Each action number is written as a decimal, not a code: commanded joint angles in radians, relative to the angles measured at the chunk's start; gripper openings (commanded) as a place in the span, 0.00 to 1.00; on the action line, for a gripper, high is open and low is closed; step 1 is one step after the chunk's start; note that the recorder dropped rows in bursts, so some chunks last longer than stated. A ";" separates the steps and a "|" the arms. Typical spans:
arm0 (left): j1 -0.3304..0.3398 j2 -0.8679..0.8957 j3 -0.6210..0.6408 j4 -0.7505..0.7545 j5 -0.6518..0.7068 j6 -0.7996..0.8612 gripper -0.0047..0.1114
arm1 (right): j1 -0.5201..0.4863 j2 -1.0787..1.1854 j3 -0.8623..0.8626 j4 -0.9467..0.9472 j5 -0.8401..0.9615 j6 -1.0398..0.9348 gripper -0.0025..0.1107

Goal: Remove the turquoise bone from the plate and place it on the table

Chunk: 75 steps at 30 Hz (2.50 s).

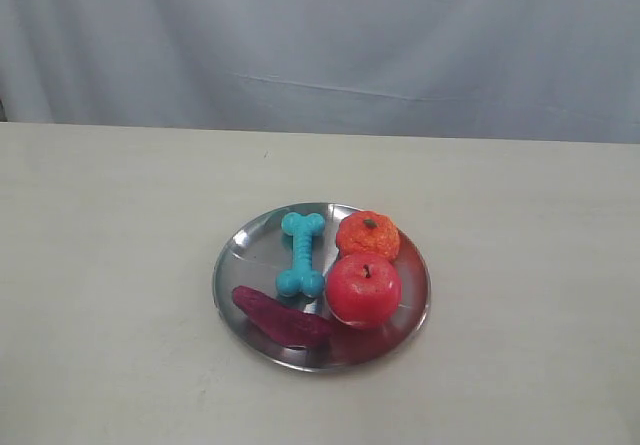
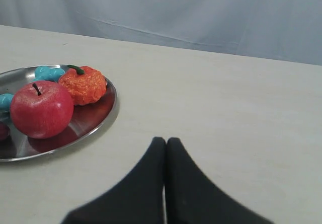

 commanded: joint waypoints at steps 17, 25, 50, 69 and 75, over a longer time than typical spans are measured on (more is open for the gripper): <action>0.001 -0.001 0.003 0.000 -0.005 -0.002 0.04 | -0.005 0.138 -0.352 0.000 0.002 0.000 0.02; 0.001 -0.001 0.003 0.000 -0.005 -0.002 0.04 | -0.005 0.172 -0.367 0.000 -0.040 0.002 0.02; 0.001 -0.001 0.003 0.000 -0.005 -0.002 0.04 | -0.005 0.274 -0.415 0.184 0.138 0.014 0.02; 0.001 -0.001 0.003 0.000 -0.005 -0.002 0.04 | 0.259 0.964 -1.023 0.140 0.558 0.092 0.02; 0.001 -0.001 0.003 0.000 -0.005 -0.002 0.04 | 0.475 1.194 -1.163 -0.139 0.566 0.328 0.02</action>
